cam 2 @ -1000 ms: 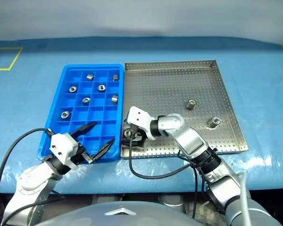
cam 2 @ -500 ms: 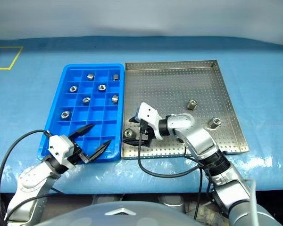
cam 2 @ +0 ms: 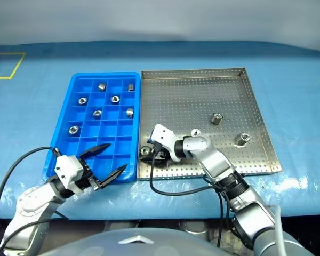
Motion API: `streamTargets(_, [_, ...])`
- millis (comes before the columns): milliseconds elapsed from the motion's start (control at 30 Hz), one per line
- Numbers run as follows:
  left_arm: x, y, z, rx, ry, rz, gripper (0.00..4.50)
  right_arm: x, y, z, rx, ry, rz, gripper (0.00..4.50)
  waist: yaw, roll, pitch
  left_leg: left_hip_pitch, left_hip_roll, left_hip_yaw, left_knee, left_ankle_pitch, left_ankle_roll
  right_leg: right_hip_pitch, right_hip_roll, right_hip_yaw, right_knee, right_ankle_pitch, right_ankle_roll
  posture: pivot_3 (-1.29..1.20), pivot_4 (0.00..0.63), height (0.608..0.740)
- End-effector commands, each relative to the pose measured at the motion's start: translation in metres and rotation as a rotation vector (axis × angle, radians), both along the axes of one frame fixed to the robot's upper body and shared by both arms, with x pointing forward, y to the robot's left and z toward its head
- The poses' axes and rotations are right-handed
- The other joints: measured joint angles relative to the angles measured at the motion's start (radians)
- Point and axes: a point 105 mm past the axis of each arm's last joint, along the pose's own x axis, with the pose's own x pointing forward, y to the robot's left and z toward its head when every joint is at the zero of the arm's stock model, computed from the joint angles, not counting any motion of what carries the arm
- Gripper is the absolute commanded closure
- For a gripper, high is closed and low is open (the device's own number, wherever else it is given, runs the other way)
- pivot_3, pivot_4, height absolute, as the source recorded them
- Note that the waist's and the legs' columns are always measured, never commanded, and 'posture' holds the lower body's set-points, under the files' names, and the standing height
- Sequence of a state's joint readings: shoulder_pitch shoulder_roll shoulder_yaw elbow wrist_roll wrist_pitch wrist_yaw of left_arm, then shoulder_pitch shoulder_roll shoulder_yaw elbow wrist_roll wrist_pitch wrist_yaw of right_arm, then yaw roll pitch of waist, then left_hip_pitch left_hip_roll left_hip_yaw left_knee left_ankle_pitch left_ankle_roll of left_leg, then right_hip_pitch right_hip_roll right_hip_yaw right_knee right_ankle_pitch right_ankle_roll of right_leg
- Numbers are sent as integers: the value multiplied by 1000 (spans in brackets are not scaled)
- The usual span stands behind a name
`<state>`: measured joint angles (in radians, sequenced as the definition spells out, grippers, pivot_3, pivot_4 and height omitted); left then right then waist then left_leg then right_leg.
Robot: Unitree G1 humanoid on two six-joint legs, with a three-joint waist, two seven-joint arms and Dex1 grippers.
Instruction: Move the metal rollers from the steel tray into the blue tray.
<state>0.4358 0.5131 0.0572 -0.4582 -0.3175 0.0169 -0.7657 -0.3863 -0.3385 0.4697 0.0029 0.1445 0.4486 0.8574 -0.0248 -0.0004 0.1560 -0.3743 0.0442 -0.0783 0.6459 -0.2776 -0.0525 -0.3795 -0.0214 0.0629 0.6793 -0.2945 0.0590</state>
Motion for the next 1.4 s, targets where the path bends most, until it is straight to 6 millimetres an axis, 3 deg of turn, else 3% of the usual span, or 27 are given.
streamTargets(33, [0, -6, 13, 2, -49, -20, 0, 5, -1, 10, 40, -46, -25, 2262, 1, 0, 0, 0, 0, 0, 0, 0, 0, 0, 0, 0, 0, 0, 0, 68, 150, 740])
streamTargets(100, [2, -6, 16, -5, -61, -6, 0, 5, -2, 12, 43, -54, -31, 2742, 1, 0, 0, 0, 0, 0, 0, 0, 0, 0, 0, 0, 0, 0, 0, 72, 150, 740])
streamTargets(200, [6, -5, 23, -14, -103, 33, 0, 18, -13, 18, -12, -123, -74, 2745, 1, 0, 0, 0, 0, 0, 0, 0, 0, 0, 0, 0, 0, 0, 0, 86, 150, 740])
streamTargets(300, [9, -3, 28, -28, -130, 71, 0, 38, -23, 38, 9, -157, -156, 2745, 2, 0, 0, 0, 0, 0, 1, 0, 0, 0, 0, 0, 0, 0, 0, 100, 150, 740])
streamTargets(500, [6, 3, 30, -28, -137, 110, 0, 45, -21, 62, 51, -216, -145, 2745, 5, 0, 0, 0, 0, 0, -1, 0, 0, 0, 0, 0, 0, 0, 0, 123, 150, 740])
streamTargets(667, [7, 12, 34, -56, -171, 187, 0, 47, 6, 92, 142, -290, -131, 2745, 6, 1, 1, -2, 0, 0, -2, 0, 0, -3, 0, 0, 0, 0, 0, 137, 150, 740])
streamTargets(833, [2, 19, 38, -76, -191, 265, 0, 42, 43, 108, 215, -326, -99, 2745, 15, 1, 1, -2, 0, 0, -2, 0, 0, -3, 0, -1, 1, 0, 0, 170, 150, 740])
streamTargets(933, [-3, 24, 41, -77, -199, 309, 0, 41, 61, 109, 241, -318, -88, 2745, 20, 1, 1, -2, 0, 0, -2, 0, 0, -3, 0, -1, 0, 0, 0, 201, 150, 740])
streamTargets(1167, [-12, 27, 44, -54, -203, 376, 0, 41, 99, 90, 234, -256, -38, 2745, 40, 1, 1, -2, 0, -1, -2, 0, -1, -3, 0, -1, 1, 0, 0, 259, 150, 740])
streamTargets(1400, [-16, 20, 50, -53, -203, 393, 0, 54, 115, 74, 202, -231, -59, 2745, 66, 1, 1, -2, 0, 0, -3, 1, -2, -4, 0, -1, 1, 0, -1, 287, 150, 740])
